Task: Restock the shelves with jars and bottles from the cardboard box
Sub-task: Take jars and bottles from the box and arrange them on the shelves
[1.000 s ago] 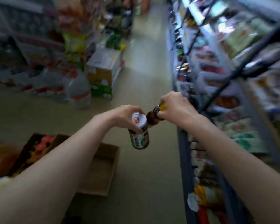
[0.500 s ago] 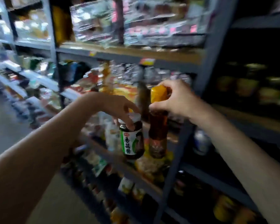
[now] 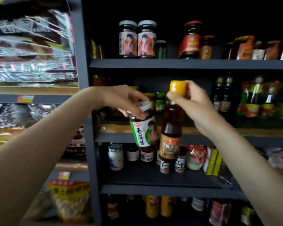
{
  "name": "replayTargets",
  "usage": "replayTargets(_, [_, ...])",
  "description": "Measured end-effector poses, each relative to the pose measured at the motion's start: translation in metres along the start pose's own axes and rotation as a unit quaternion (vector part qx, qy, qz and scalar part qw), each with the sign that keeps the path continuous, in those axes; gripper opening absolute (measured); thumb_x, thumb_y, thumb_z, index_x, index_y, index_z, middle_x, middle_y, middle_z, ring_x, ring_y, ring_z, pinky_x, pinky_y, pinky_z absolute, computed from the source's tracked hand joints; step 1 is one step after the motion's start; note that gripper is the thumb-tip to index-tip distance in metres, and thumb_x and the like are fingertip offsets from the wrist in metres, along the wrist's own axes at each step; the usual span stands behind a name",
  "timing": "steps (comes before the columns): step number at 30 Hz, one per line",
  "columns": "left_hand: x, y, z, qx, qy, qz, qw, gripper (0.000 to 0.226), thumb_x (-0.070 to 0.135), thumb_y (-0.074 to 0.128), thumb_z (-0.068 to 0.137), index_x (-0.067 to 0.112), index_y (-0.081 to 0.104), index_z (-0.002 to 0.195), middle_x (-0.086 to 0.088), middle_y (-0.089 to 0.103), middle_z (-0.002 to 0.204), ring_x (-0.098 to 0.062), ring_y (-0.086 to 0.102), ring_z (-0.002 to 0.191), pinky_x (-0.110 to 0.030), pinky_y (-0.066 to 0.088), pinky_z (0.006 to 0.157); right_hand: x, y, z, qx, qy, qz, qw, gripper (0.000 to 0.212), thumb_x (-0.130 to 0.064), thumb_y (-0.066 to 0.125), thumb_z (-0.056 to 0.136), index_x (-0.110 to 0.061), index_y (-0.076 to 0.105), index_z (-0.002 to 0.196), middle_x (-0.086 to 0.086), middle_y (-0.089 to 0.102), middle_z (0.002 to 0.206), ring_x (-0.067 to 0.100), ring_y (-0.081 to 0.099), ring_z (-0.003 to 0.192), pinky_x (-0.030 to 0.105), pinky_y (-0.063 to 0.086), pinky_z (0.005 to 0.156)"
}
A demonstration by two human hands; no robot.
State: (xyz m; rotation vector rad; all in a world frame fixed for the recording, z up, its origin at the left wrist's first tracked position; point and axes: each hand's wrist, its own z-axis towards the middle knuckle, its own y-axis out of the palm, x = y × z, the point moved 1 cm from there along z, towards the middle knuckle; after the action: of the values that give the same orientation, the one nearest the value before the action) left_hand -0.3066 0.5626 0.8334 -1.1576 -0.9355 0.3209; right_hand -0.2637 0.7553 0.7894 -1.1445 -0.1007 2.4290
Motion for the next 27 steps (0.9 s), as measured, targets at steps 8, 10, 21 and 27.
replayTargets(8, [0.069,0.035,0.033,0.039,0.034,0.034,0.998,0.036,0.033,0.076,0.073,0.04,0.058,0.103,0.005,0.06,0.093,-0.009,0.057,0.081,-0.019,0.044,0.067,0.009,-0.07,-0.013,0.001,-0.019,-0.019,1.0,0.014,-0.029,0.065,0.085,-0.025,0.054,0.093,0.001,0.063,0.099,0.012,0.059,0.092,0.033,0.047,0.087])
replayTargets(10, [0.091,0.043,0.043,0.037,0.034,0.045,0.998,0.047,0.041,0.078,0.064,0.04,0.06,0.107,0.001,0.062,0.1,-0.012,0.06,0.088,-0.024,0.046,0.076,0.012,-0.093,-0.014,0.002,-0.017,-0.034,0.999,0.016,-0.032,0.065,0.085,-0.024,0.055,0.094,0.006,0.063,0.103,0.016,0.059,0.096,0.037,0.047,0.088])
replayTargets(21, [0.216,0.094,0.121,0.175,0.055,0.037,0.982,0.054,0.028,0.075,0.072,0.025,0.055,0.123,0.003,0.06,0.104,-0.015,0.059,0.093,-0.027,0.047,0.08,0.054,-0.252,0.004,0.129,-0.078,0.02,0.988,0.024,-0.024,0.063,0.088,-0.027,0.05,0.108,0.009,0.061,0.106,0.021,0.061,0.101,0.04,0.047,0.096])
replayTargets(27, [0.23,0.115,0.155,0.276,0.011,0.04,0.96,0.059,0.03,0.076,0.072,0.023,0.053,0.126,0.002,0.057,0.107,-0.013,0.052,0.093,-0.024,0.041,0.076,0.101,-0.303,0.01,0.261,-0.123,0.044,0.956,0.032,-0.024,0.061,0.089,-0.015,0.048,0.117,-0.002,0.053,0.093,0.016,0.056,0.092,0.037,0.048,0.092])
